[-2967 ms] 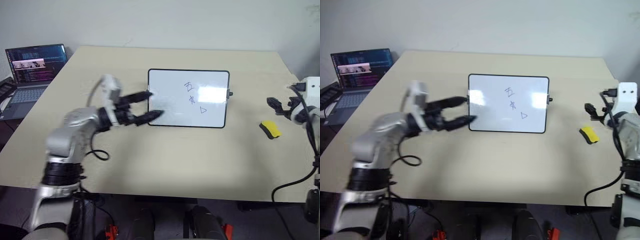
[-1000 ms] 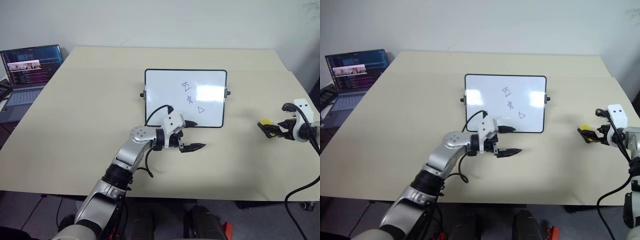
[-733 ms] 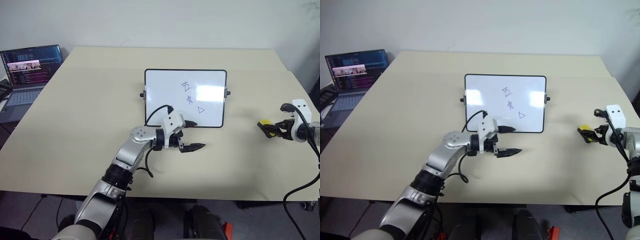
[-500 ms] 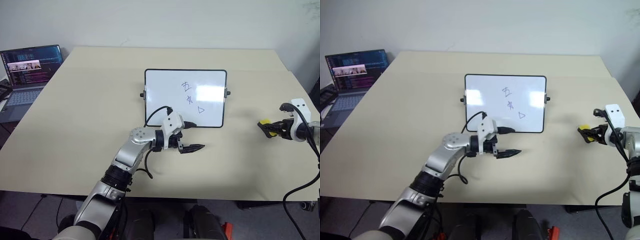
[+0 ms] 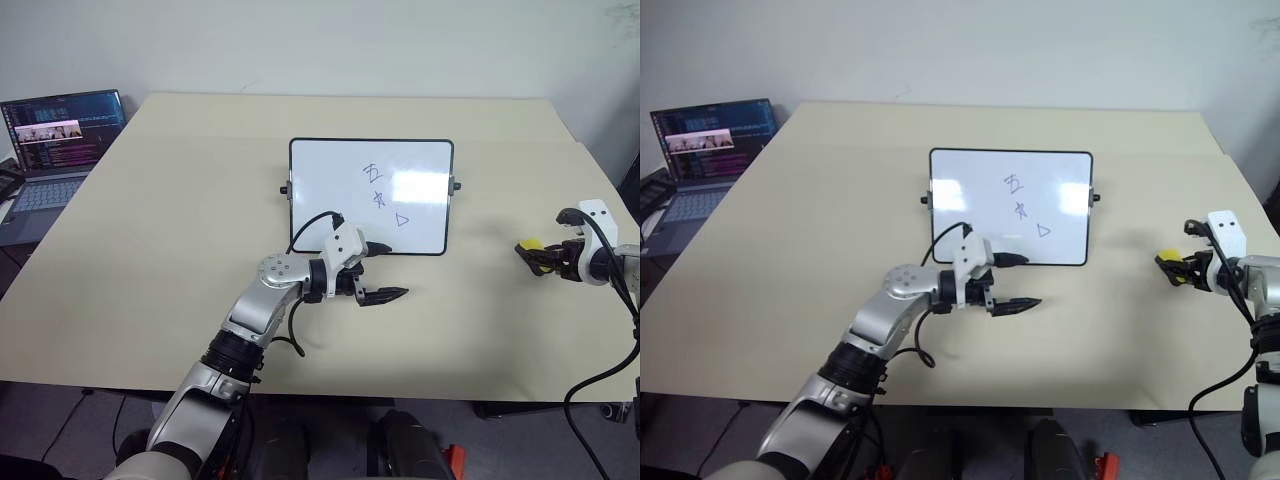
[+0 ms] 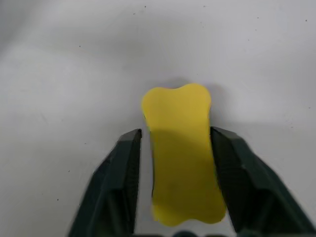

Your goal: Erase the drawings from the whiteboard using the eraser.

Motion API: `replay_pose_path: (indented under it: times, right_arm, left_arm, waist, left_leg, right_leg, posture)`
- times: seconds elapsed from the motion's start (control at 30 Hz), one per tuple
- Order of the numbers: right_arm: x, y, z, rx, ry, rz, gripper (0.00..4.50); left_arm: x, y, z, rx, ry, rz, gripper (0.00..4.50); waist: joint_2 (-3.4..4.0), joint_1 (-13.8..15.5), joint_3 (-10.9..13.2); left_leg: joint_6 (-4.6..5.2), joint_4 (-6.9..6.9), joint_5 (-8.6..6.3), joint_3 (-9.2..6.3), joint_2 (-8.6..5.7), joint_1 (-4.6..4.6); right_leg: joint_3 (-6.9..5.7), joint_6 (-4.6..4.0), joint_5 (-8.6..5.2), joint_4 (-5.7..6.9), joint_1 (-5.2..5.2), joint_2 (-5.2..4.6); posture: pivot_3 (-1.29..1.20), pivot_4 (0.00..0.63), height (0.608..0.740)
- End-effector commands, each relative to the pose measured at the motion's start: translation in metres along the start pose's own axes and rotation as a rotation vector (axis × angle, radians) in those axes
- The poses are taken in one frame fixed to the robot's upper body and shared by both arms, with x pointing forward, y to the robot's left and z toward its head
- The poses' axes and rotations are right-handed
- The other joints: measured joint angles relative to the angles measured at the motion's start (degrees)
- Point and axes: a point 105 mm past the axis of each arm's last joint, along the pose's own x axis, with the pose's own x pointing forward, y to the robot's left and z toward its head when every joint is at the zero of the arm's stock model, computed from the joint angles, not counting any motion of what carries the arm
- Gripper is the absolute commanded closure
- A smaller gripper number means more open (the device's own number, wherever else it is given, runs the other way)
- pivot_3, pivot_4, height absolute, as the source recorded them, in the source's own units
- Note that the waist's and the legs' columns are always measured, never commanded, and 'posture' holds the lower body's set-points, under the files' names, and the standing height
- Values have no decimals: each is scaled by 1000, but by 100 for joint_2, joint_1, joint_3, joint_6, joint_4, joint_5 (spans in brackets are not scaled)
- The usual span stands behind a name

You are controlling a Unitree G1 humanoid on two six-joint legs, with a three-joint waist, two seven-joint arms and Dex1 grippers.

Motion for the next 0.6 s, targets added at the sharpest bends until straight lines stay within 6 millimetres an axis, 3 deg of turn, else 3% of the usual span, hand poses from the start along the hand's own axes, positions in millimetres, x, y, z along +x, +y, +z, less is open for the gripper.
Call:
replay_pose_path:
  times: [0.03,0.1,0.6]
  right_arm:
    - [-3,-2,8,-23,-28,-12,3359]
    - [-3,-2,8,-22,-29,-15,3514]
    - [0,3,2,-39,-11,-5,3515]
  left_arm:
    - [-3,2,13,46,-35,16,0]
    - [-3,3,13,45,-34,17,0]
    - [-4,4,15,48,-36,17,0]
  waist:
    - [0,0,0]
    - [0,0,0]
    - [-1,-6,-1]
  left_leg:
    - [0,0,0,0,0,0]
    - [0,2,0,0,0,0]
    - [0,6,0,0,0,3]
  right_leg:
    - [0,0,0,0,0,0]
    - [0,0,0,2,0,0]
    - [0,0,0,6,4,0]
  posture:
    - [0,150,740]
    - [0,150,740]
    - [0,150,740]
